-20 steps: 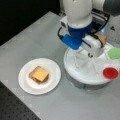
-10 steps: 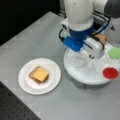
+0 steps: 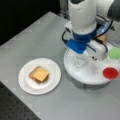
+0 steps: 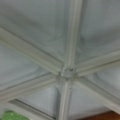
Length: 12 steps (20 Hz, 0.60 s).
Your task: Ingredient selection for cheeseburger or sandwich
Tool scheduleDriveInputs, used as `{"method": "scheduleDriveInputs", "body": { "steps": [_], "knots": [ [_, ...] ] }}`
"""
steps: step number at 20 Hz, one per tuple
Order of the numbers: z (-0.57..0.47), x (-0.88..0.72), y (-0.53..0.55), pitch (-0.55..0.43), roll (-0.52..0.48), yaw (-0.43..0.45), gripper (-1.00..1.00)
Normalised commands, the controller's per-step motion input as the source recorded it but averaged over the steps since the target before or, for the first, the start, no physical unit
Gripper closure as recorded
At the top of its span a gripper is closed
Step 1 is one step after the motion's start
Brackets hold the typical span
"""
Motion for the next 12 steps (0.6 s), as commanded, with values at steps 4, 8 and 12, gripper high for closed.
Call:
{"method": "scheduleDriveInputs", "body": {
  "steps": [4, 8, 12],
  "knots": [
    [-0.23, -0.25, 0.06, -0.198, -0.107, 0.014, -1.0],
    [-0.18, -0.28, 0.07, -0.19, -0.111, 0.023, -1.0],
    [-0.13, -0.3, 0.08, -0.181, -0.109, 0.025, -1.0]
  ]
}}
